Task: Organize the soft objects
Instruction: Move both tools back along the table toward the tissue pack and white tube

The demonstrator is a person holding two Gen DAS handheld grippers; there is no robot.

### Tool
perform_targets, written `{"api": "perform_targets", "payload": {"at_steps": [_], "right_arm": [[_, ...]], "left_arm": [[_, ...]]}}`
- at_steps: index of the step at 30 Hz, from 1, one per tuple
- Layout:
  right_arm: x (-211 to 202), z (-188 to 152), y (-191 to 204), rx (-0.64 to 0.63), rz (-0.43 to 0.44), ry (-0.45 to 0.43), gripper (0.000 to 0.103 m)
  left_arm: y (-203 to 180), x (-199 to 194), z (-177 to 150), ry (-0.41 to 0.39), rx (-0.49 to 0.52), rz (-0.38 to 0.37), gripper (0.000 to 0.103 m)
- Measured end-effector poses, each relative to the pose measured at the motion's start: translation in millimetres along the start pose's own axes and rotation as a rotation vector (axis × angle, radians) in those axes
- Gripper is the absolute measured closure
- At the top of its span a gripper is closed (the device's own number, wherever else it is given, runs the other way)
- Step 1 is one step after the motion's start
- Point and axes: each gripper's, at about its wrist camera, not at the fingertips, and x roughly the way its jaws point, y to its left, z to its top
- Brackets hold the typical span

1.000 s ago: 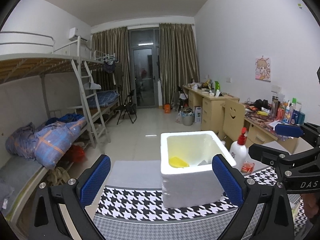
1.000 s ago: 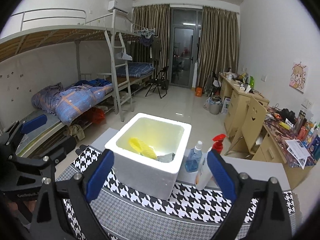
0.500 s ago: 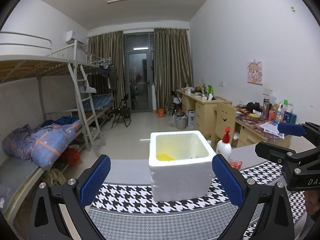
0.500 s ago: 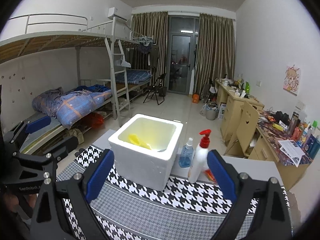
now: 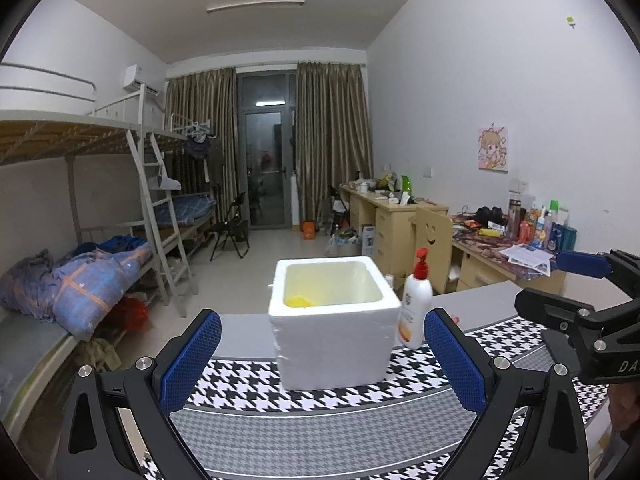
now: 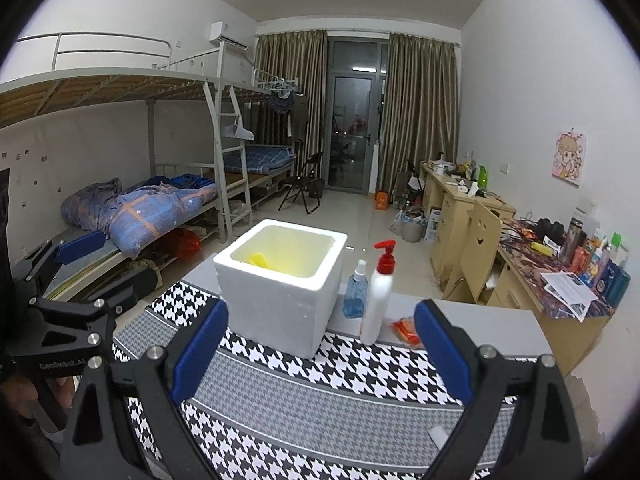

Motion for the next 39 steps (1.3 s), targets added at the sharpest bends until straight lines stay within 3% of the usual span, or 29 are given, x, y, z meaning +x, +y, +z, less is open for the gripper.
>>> {"api": "perform_targets", "payload": {"at_steps": [28, 39], "right_arm": [[-44, -45, -44, 0.076, -0.104, -0.015, 0.006], [-52, -64, -65, 0.103, -0.160, 0.004, 0.006]], "left_arm": [[-61, -14, -28, -0.005, 0.046, -0.125, 0.001], [-91, -15, -39, 0.005, 0.062, -0.214, 0.001]]}}
